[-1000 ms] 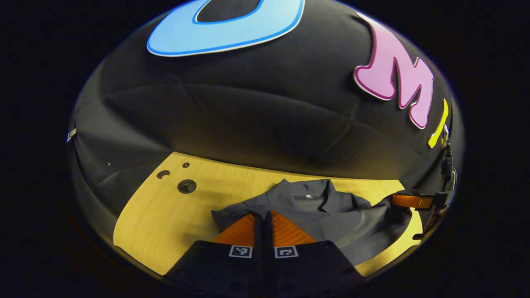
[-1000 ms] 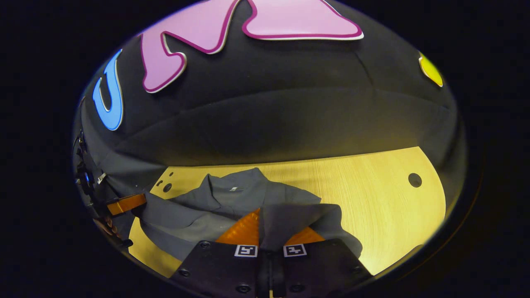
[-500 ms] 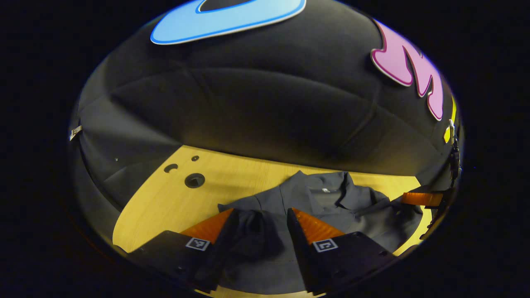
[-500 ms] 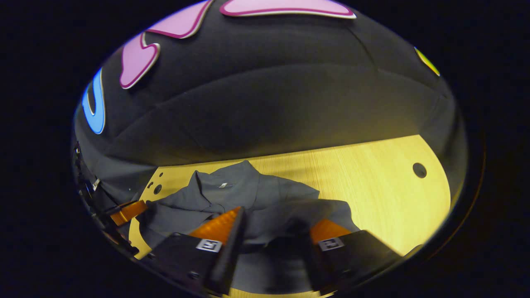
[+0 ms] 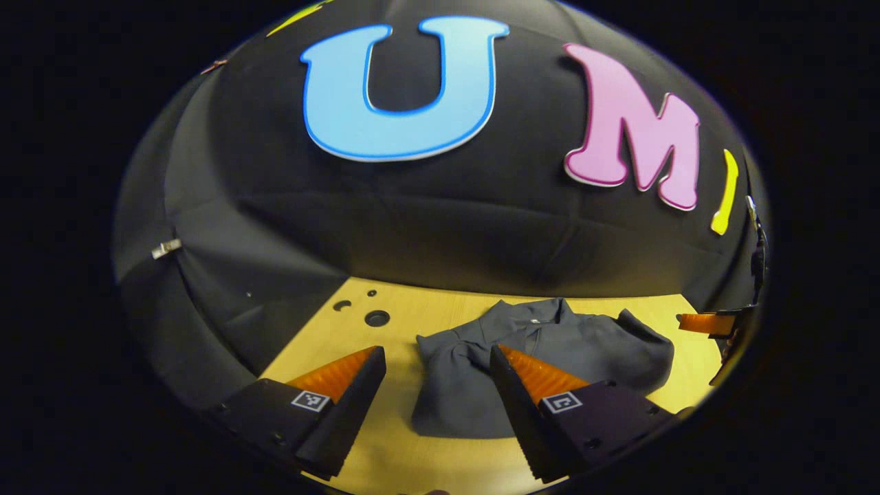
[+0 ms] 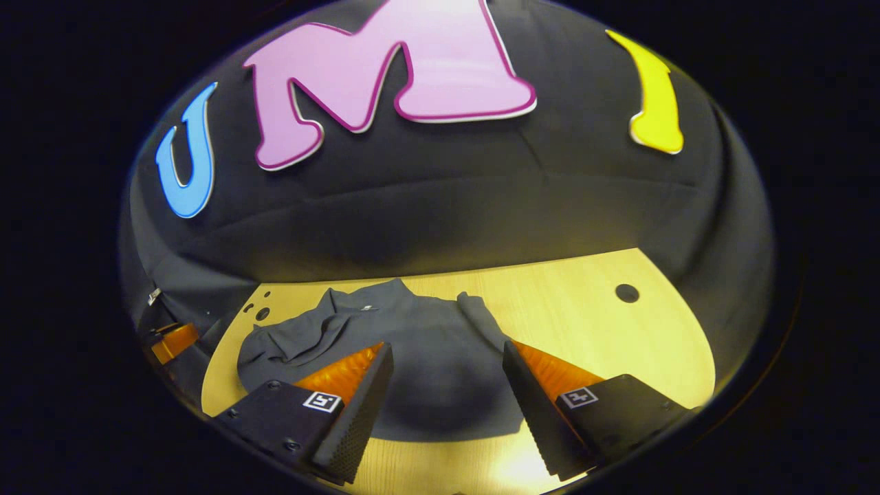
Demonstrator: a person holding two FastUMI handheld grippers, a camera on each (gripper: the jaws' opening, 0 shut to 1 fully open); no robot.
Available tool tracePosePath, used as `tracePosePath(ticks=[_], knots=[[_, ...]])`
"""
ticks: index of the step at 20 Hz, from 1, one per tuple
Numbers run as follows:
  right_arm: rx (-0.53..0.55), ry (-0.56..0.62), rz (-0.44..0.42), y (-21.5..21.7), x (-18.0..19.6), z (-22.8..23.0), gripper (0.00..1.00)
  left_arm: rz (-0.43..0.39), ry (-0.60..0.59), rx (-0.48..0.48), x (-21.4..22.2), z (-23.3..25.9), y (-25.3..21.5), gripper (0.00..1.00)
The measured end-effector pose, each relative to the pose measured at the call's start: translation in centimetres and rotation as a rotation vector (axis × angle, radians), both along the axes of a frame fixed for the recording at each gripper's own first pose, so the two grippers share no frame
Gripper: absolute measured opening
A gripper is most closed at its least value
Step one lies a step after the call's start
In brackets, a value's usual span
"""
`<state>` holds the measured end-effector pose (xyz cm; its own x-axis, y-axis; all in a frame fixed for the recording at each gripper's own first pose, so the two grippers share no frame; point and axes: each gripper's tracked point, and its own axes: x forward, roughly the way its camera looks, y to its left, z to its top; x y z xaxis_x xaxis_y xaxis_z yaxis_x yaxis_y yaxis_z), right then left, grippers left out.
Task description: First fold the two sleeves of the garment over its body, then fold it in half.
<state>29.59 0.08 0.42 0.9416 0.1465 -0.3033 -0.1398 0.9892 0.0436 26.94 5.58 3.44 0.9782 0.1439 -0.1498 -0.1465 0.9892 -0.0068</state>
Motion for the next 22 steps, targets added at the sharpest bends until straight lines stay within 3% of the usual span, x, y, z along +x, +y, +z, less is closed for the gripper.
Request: tracePosePath(ticks=[12,17,22], knots=[[0.023,-0.039,-0.003,0.9,-17.2,-0.4,0.99,-0.006,-0.201,0.005,-17.6,3.1,-0.6,0.96],[0.023,0.004,0.015,1.4,-21.0,-1.8,0.99,-0.004,-0.207,0.029,-21.8,2.7,-0.8,0.96],[0.008,0.024,0.025,1.7,-24.8,-3.8,0.99,0.019,-0.189,-0.047,-24.2,1.0,-2.5,0.96]])
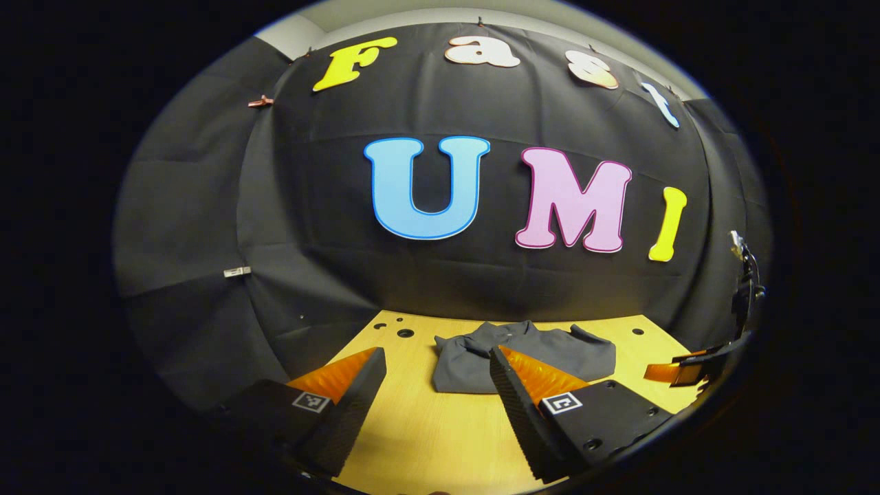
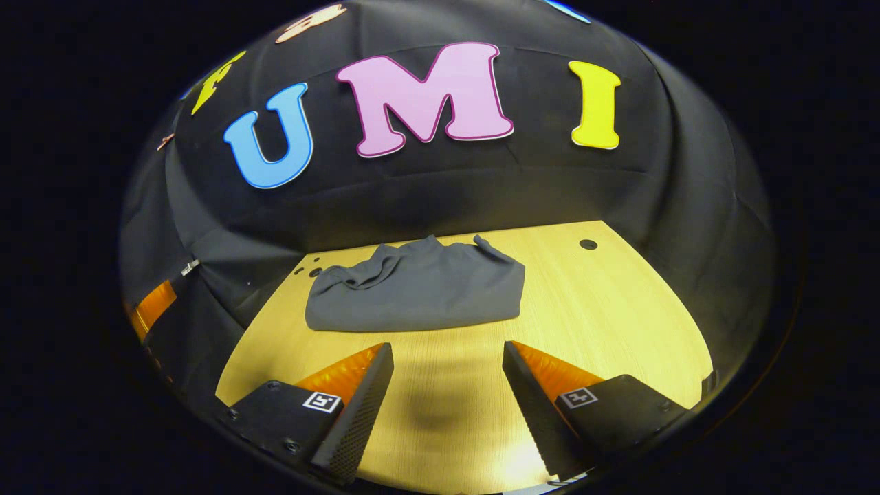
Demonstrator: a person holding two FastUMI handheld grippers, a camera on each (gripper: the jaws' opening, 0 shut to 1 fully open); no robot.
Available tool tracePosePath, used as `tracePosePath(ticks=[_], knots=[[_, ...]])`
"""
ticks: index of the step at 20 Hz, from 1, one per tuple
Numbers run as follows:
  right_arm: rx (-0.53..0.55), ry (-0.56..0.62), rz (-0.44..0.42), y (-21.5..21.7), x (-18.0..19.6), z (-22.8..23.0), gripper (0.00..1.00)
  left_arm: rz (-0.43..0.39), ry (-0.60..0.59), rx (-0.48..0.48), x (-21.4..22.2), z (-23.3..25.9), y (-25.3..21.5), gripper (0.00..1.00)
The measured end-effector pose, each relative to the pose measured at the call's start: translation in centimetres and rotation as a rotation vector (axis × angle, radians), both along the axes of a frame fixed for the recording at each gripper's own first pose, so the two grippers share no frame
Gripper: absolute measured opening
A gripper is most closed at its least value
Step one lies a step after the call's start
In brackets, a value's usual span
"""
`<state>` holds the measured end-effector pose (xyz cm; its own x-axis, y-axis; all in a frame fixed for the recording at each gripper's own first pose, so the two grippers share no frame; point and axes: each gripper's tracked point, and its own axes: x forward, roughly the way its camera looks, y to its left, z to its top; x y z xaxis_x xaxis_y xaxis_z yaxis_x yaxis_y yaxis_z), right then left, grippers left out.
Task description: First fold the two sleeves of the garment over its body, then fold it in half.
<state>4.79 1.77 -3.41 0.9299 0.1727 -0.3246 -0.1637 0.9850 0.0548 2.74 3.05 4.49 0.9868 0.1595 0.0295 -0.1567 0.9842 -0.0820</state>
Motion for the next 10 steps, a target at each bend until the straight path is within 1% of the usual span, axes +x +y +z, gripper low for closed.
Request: tracePosePath(ticks=[1,2,3,5,8,10], knots=[[-0.001,0.011,-0.009,-0.2,-0.8,-0.7,0.99,-0.014,0.043,-0.052,-0.3,-1.3,-0.9,0.96],[0.011,0.024,-0.01,-0.1,-1.6,-1.3,0.99,-0.035,0.056,-0.083,-0.7,-1.8,-2.2,0.96],[0.022,0.035,-0.003,0.2,-2.2,-1.8,0.99,-0.05,0.057,-0.078,-0.6,-1.8,-2.9,0.96],[0.019,0.057,0.02,0.7,-3.7,-2.6,0.99,-0.046,0.064,-0.027,-1.0,-2.1,-2.6,0.96],[-0.018,0.072,0.077,1.6,-5.6,-3.6,0.99,-0.07,0.034,-0.016,-1.1,-2.0,-3.8,0.96],[-0.025,0.07,0.094,1.8,-5.8,-3.4,0.98,-0.068,0.045,-0.003,-1.3,-2.8,-3.8,0.96]])
